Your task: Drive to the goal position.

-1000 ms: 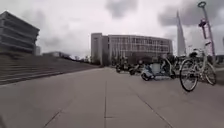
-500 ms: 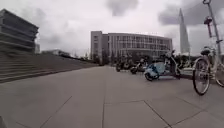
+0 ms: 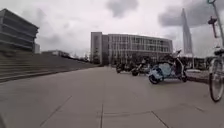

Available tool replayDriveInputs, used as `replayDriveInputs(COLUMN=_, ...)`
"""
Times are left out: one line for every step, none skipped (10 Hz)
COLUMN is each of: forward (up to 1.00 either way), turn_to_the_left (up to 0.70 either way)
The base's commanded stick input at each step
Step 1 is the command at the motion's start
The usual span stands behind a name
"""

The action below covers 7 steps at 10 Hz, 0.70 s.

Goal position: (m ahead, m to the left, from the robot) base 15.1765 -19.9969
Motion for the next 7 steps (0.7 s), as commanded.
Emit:
replayDriveInputs(forward=0.70, turn_to_the_left=0.05)
replayDriveInputs(forward=0.70, turn_to_the_left=0.05)
replayDriveInputs(forward=0.70, turn_to_the_left=0.05)
replayDriveInputs(forward=0.70, turn_to_the_left=0.05)
replayDriveInputs(forward=0.70, turn_to_the_left=0.05)
replayDriveInputs(forward=0.70, turn_to_the_left=0.05)
replayDriveInputs(forward=0.70, turn_to_the_left=0.05)
